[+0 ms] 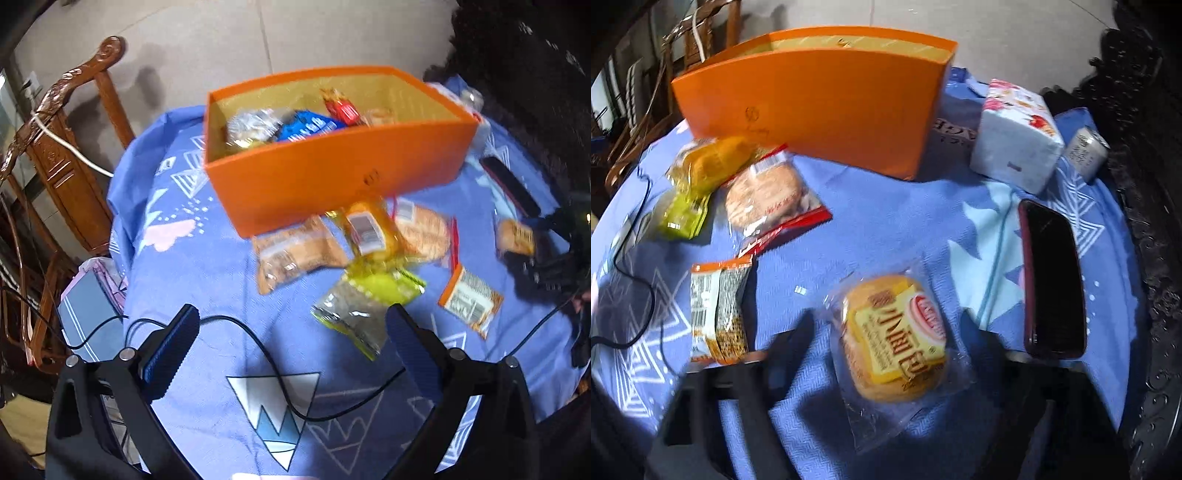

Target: Organize snacks

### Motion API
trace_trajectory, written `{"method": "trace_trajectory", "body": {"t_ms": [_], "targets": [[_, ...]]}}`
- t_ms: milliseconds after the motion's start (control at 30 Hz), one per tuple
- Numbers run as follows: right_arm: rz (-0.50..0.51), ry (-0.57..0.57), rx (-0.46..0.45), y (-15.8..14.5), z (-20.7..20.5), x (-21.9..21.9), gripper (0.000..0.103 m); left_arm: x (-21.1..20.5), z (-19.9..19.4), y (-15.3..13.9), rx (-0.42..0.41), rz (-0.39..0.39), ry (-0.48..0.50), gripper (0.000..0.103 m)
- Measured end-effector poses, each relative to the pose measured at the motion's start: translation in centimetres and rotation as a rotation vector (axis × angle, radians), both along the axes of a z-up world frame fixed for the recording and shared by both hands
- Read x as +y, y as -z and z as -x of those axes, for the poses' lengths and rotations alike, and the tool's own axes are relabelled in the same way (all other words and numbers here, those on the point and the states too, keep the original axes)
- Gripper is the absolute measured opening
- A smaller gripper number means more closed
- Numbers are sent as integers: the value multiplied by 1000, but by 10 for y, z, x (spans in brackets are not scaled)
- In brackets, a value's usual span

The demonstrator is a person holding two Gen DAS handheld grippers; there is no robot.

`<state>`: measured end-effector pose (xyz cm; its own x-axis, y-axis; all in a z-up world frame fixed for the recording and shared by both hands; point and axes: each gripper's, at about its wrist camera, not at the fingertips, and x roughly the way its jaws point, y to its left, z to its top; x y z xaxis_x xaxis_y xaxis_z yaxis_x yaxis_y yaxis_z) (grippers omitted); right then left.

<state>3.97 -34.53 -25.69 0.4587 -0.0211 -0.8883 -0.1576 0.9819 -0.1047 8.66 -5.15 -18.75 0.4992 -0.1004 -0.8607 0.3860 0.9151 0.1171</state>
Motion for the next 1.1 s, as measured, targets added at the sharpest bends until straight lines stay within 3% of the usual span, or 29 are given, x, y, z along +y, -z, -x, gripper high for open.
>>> {"method": "trace_trajectory", "body": {"t_ms": [167, 433, 633, 767, 900, 1100], "targets": [[-29, 28, -18, -6, 6, -2, 51, -26, 3, 28, 14, -23, 142, 99], [-175, 179, -42, -28, 28, -7, 51, -54, -9, 73, 53, -84, 320, 99], [-219, 251, -47, -38, 46, 4, 52, -60, -24, 92, 116, -40, 392, 99], [-223, 262, -41, -40, 51, 16, 52, -61, -30, 101, 168, 30, 413, 86], [-229, 272, -46, -44, 55, 22, 52, -54, -33, 98, 166, 62, 410, 73], [-214, 297, -47, -45, 61, 19, 52, -53, -27, 97, 138, 43, 432, 67]]}}
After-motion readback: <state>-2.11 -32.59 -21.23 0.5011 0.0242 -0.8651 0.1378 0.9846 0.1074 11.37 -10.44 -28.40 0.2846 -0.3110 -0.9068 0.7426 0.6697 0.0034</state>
